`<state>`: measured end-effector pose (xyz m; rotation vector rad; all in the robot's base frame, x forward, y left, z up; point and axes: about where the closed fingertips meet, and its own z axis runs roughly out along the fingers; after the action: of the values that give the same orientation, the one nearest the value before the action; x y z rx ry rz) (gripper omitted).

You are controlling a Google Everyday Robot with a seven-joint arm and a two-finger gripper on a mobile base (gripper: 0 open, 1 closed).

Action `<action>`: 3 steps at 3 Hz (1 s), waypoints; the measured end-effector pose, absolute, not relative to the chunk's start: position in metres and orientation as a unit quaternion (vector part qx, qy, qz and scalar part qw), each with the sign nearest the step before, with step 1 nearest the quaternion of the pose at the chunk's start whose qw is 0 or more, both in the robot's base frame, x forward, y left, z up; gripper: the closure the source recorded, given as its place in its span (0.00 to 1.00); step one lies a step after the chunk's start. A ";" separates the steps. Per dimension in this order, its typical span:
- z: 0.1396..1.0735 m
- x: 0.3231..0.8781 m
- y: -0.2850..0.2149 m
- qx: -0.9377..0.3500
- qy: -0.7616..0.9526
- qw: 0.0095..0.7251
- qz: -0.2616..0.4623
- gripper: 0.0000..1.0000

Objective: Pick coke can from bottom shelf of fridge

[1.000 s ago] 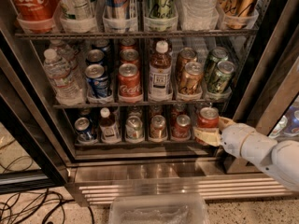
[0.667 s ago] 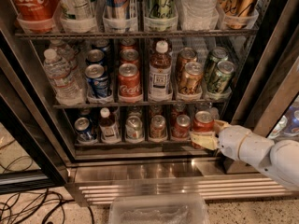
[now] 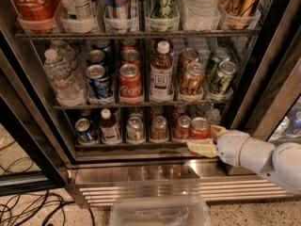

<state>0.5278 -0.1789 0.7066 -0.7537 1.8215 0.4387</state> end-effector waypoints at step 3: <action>0.726 0.405 -0.068 -0.488 0.658 0.469 0.332 1.00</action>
Offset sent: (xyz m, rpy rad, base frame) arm -0.1532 0.1291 0.0168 -0.0021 0.0231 0.6198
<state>0.4047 -0.0684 0.7257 -1.1958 1.6122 0.8133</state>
